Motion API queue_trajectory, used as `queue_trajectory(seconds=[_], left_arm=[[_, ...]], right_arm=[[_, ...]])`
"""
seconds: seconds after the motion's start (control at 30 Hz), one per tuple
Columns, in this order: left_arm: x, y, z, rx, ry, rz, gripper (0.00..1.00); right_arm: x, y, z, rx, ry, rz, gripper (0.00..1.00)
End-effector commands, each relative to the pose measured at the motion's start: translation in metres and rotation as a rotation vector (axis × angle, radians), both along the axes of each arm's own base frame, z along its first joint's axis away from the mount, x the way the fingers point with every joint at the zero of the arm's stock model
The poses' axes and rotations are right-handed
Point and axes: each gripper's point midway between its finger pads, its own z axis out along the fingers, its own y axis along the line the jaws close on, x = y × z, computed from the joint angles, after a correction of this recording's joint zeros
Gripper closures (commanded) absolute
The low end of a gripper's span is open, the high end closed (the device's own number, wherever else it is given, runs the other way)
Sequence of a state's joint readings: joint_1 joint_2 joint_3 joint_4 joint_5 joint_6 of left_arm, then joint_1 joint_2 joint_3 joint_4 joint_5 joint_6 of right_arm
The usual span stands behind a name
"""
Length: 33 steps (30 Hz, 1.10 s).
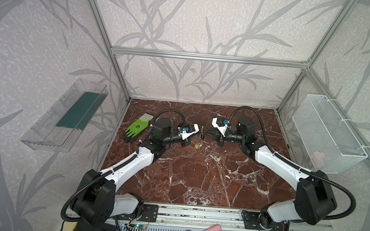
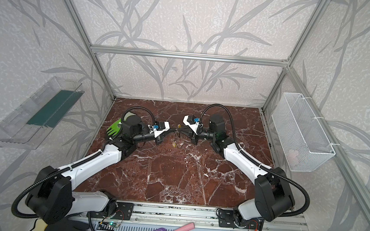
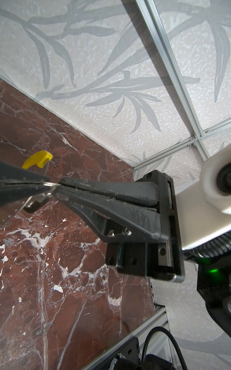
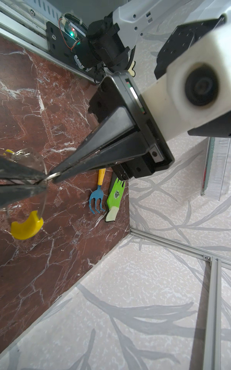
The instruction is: Put the keys on the keyring
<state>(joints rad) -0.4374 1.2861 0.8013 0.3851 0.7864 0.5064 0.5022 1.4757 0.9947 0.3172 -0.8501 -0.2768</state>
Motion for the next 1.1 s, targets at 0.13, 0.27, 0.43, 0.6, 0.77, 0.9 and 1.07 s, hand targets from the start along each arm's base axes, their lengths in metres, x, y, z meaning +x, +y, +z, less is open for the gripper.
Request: queue_trajectory(seconds=[0.13,0.27,0.43,0.6,0.77,0.9,1.07], left_arm=[[-0.008,-0.003,0.013,-0.015,-0.047,-0.049,1.00],[-0.007,-0.002,0.015,-0.018,-0.064,-0.040,1.00],[-0.009,-0.002,0.019,-0.026,-0.072,-0.047,1.00],[-0.006,-0.001,0.014,-0.010,-0.065,-0.035,1.00],[0.001,0.003,0.004,0.062,-0.068,0.010,1.00],[0.011,0.013,-0.002,0.164,-0.111,0.090,0.81],[0.016,0.021,-0.005,0.282,-0.172,0.134,0.79]], right_arm=[[-0.002,0.006,0.006,0.002,0.000,0.045,0.87],[-0.005,0.007,0.002,-0.009,0.008,0.065,0.91],[-0.007,0.010,-0.002,-0.009,0.026,0.093,0.94],[-0.008,0.009,0.002,-0.005,0.010,0.101,1.00],[-0.006,0.008,0.005,-0.025,0.030,0.081,1.00],[0.000,0.004,-0.004,-0.108,0.101,0.040,1.00],[0.005,-0.001,-0.011,-0.201,0.173,-0.006,1.00]])
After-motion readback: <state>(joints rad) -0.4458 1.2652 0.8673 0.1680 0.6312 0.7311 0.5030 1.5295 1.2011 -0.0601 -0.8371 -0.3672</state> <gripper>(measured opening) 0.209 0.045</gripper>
